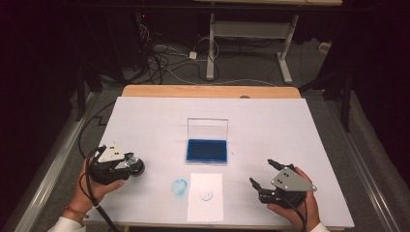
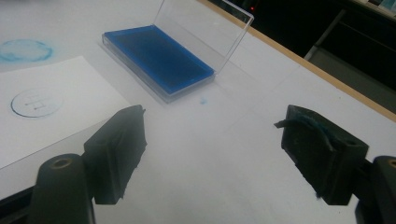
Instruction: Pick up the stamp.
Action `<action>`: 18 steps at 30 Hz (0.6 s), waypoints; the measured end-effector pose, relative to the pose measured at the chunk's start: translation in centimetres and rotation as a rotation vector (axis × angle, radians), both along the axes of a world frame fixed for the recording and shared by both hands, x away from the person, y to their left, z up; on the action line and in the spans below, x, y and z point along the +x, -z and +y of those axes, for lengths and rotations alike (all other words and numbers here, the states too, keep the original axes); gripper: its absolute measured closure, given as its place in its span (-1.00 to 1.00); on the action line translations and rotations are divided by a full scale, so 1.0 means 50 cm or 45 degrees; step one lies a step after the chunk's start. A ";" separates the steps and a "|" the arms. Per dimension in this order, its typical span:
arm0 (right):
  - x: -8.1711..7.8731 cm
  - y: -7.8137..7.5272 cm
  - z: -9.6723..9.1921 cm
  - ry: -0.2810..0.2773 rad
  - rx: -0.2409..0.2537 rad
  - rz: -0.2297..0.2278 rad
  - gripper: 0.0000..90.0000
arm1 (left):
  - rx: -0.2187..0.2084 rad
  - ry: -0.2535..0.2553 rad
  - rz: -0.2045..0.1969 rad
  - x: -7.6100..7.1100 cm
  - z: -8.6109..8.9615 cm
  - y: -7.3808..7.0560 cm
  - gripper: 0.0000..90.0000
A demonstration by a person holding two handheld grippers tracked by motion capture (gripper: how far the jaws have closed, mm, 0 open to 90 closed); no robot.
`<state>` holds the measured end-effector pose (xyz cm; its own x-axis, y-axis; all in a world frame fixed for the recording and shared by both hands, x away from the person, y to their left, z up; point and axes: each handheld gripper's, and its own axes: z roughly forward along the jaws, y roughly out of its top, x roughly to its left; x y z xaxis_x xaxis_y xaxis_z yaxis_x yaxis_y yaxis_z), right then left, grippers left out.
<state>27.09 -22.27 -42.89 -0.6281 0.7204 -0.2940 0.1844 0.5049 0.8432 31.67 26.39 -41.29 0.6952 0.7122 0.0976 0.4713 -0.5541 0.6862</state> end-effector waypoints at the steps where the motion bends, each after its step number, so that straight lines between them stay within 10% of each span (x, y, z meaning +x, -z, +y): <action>1: 0.000 0.000 0.000 0.001 -0.002 -0.001 -0.51 | 0.000 -0.004 -0.005 0.005 -0.004 -0.001 0.21; 18: 0.003 0.002 -0.002 0.009 -0.003 0.005 -0.51 | -0.098 0.103 -0.094 0.050 -0.082 -0.034 0.21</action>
